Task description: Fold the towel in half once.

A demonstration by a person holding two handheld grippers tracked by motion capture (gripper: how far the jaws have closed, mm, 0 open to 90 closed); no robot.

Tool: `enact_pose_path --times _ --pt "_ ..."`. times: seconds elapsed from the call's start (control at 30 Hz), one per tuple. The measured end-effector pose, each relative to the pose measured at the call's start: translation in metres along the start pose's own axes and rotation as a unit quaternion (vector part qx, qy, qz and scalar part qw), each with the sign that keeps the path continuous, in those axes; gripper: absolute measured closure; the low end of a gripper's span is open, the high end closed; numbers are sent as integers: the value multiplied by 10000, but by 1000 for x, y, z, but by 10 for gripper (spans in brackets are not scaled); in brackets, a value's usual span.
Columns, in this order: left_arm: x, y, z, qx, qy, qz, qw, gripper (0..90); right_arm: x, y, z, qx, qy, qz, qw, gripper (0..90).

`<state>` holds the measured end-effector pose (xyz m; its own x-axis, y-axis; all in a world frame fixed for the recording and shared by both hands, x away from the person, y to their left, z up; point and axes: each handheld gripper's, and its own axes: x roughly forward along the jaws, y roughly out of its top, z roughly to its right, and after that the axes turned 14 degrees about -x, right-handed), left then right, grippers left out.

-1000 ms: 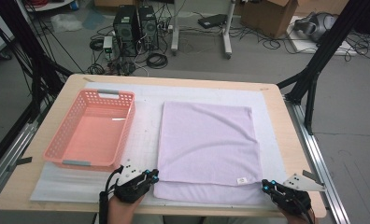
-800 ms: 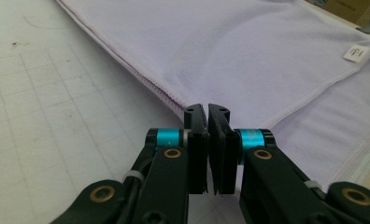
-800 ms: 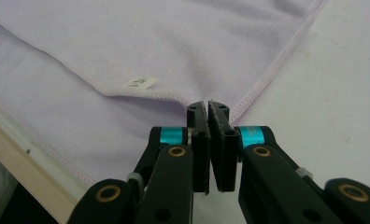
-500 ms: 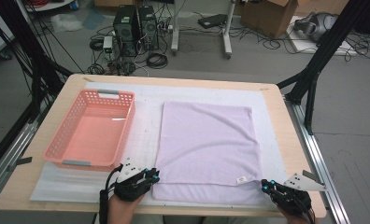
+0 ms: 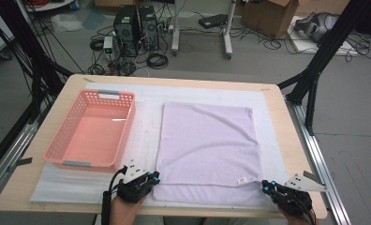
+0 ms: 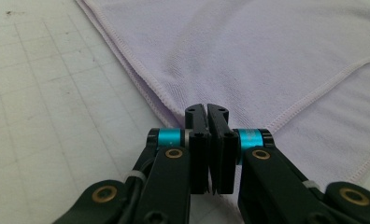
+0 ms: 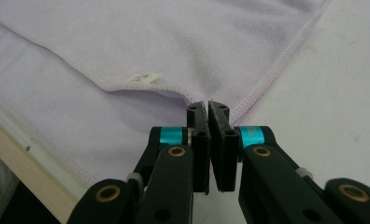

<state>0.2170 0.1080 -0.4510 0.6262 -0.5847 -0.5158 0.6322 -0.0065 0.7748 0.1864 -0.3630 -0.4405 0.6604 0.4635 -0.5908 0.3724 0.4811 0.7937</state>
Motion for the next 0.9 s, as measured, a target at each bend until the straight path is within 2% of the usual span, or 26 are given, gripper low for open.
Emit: enact_pose_path --times 0.23,0.37,0.5,0.63,0.9 --pt "-13 0 0 -87 -179 108 9997 877 -5 2 -2 -14 28 87 10000 871" --pt "-20 -1 1 -152 -287 156 9994 880 -14 0 -6 -53 19 141 9999 871" --pt "-26 -4 4 -122 -377 157 9991 882 -26 -5 -11 10 2 186 9998 871" --pt "-37 -8 6 -170 -459 174 9987 882 -34 -11 -15 -31 10 197 9998 872" --pt "-56 -24 11 -109 -526 91 9985 882 -49 -17 -28 -85 91 235 9996 872"
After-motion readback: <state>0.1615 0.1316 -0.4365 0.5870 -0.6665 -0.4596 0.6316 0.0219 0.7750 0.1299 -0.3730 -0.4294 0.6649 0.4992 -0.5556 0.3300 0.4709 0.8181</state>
